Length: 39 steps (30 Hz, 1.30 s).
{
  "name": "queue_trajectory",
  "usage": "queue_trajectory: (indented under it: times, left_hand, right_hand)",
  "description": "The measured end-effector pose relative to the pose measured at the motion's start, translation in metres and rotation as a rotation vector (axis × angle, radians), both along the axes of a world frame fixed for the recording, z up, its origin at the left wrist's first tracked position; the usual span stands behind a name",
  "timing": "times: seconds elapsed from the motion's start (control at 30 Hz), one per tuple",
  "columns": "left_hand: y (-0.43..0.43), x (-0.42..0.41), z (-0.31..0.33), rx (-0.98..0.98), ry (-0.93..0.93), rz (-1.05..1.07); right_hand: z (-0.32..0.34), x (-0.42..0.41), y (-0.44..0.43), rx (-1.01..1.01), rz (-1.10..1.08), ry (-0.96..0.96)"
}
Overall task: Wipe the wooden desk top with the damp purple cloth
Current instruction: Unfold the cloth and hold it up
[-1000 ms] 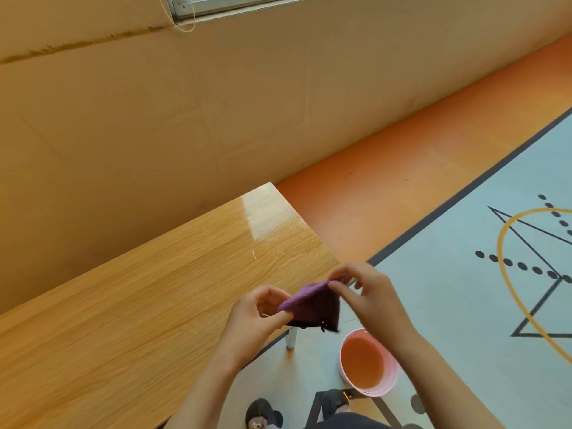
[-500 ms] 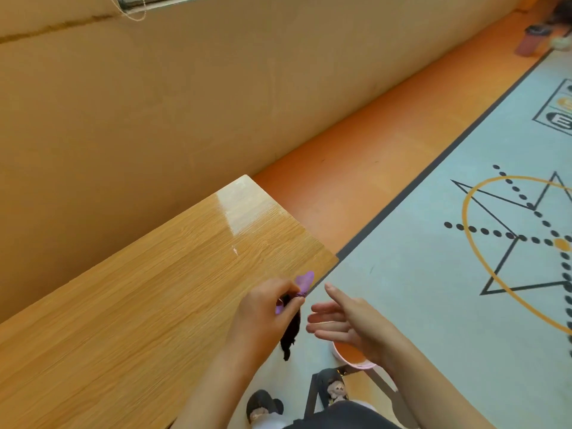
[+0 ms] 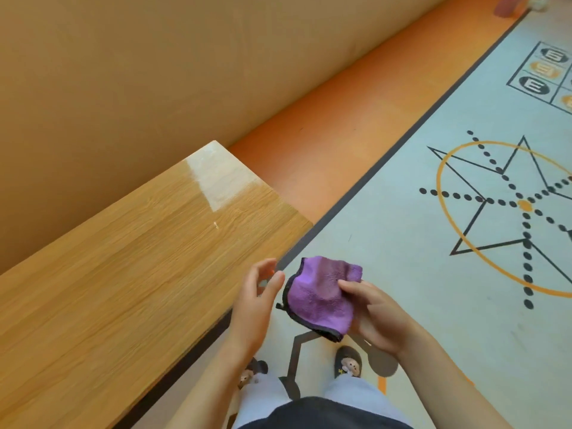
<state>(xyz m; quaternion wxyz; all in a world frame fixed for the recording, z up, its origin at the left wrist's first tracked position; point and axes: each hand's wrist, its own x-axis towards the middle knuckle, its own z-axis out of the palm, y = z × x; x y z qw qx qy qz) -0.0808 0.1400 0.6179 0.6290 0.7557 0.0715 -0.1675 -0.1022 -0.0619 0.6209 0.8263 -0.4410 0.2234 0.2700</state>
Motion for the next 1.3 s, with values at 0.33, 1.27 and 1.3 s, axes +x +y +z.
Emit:
queue_trajectory:
  times: [0.33,1.27,1.3]
  left_hand:
    - [-0.126,-0.011,-0.047,-0.243,0.503,-0.117]
    - [-0.143,0.077,-0.549,0.219,0.744,0.165]
    - [-0.141,0.081,-0.565,0.217,0.734,0.178]
  right_hand:
    - [-0.032,0.0,-0.122,-0.019,0.291,0.041]
    - [-0.569,0.053,-0.096,-0.596,0.118,0.204]
    - [-0.584,0.057,-0.093,-0.596,0.108,0.191]
